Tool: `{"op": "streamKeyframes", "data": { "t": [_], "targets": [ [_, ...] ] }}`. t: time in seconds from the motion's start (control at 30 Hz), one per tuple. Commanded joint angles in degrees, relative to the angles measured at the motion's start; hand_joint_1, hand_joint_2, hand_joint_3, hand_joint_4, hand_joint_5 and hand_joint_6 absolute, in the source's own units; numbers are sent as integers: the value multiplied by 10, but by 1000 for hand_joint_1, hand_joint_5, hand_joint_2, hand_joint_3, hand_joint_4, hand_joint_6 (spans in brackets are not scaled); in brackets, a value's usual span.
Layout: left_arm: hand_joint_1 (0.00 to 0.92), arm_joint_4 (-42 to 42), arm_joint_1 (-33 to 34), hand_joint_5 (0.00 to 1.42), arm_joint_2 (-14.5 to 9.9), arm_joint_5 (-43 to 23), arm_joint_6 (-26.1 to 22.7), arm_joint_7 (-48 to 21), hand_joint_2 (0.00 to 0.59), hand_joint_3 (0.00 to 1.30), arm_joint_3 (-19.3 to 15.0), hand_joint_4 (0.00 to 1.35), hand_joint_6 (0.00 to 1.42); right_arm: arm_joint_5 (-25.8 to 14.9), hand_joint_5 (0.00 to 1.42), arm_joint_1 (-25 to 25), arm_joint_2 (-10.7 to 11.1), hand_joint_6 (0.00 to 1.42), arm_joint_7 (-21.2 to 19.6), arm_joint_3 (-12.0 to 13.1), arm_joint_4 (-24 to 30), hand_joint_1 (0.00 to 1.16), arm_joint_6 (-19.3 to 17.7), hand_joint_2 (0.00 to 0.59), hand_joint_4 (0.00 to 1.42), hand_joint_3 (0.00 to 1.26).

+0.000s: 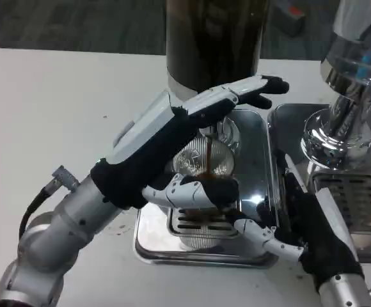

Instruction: Grasp the cup under the faucet to collect the drink, then remove the cup.

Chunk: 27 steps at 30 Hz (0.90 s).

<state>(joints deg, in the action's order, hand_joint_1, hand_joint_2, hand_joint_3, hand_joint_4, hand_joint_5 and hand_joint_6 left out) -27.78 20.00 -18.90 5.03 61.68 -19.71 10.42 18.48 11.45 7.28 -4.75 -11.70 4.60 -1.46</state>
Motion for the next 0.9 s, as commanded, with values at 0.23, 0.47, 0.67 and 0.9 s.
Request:
{"op": "streamKeyframes", "data": {
  "t": [0.23,0.47,0.67,0.9],
  "targets": [
    [0,-13,0,258,-4,9,-8,-16,118,191,14,135,160,-21,0,-33,-12,19,7,0,-48,720,-26,162,0,0],
    [0,-16,-1,258,-6,19,-6,-9,124,196,9,135,157,-21,0,-52,-10,18,16,0,-63,722,-27,170,0,0],
    [0,-13,1,258,-6,22,-11,-1,128,197,1,135,157,-24,0,-62,-14,17,20,2,-69,719,-27,175,0,0],
    [0,-19,7,245,-11,32,-17,18,130,180,-15,133,146,-29,0,-68,-18,17,22,2,-77,717,-30,177,0,0]
  ]
}}
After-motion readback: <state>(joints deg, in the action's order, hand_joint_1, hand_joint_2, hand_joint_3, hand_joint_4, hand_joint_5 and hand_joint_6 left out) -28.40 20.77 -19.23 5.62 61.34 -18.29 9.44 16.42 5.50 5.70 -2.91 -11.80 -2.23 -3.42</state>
